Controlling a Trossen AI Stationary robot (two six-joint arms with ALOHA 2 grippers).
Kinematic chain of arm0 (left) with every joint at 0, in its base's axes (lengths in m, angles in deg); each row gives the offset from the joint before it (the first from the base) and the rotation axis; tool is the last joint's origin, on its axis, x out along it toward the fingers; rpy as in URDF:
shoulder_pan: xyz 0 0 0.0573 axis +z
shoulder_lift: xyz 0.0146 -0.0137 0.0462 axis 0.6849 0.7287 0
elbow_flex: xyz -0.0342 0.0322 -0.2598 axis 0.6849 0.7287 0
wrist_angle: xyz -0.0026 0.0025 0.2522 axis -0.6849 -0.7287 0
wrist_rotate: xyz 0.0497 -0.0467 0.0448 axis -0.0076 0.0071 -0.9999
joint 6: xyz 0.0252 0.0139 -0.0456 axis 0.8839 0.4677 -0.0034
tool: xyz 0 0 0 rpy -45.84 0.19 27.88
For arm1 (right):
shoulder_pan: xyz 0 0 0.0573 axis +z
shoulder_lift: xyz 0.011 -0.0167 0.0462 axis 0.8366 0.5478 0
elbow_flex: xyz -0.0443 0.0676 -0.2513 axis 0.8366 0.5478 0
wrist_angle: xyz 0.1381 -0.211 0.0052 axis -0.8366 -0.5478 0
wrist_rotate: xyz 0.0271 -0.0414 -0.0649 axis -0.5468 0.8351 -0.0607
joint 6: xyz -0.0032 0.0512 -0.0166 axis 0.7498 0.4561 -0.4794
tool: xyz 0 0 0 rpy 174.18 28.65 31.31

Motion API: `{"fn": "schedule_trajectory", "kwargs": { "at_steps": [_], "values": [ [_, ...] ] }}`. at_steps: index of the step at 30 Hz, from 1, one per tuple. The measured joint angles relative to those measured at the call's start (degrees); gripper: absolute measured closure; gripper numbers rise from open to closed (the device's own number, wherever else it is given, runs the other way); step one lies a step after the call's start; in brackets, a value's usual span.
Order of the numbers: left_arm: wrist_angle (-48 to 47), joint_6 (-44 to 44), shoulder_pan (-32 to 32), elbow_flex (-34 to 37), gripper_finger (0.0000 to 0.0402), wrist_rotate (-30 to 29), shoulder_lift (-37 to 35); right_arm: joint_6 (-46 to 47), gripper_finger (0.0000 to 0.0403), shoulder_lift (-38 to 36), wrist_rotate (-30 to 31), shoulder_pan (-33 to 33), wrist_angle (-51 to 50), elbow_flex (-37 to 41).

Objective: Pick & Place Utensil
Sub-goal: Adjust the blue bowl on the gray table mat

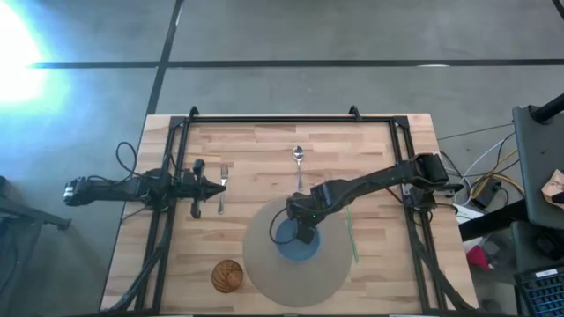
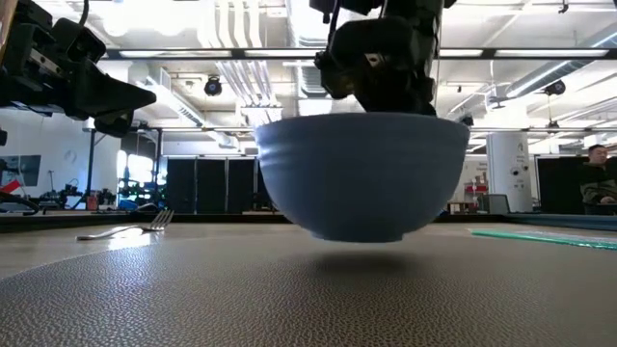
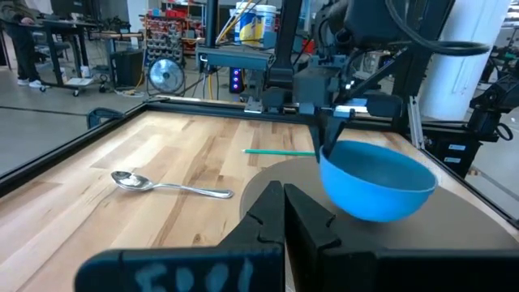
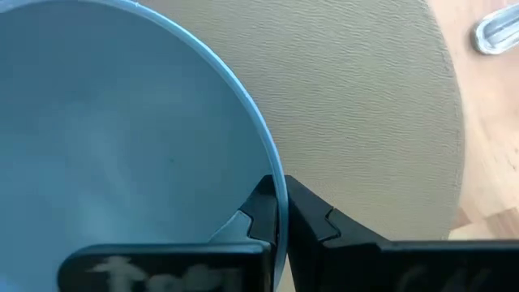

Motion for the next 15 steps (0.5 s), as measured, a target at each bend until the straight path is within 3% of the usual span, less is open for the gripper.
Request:
{"fn": "schedule_trajectory", "kwargs": {
  "at_steps": [15],
  "values": [
    [0.0,-0.1,0.0,0.0,0.0401,0.0,0.0,1.9,0.0394,0.2,-0.4,-0.1,0.2,2.2]
  ]
}}
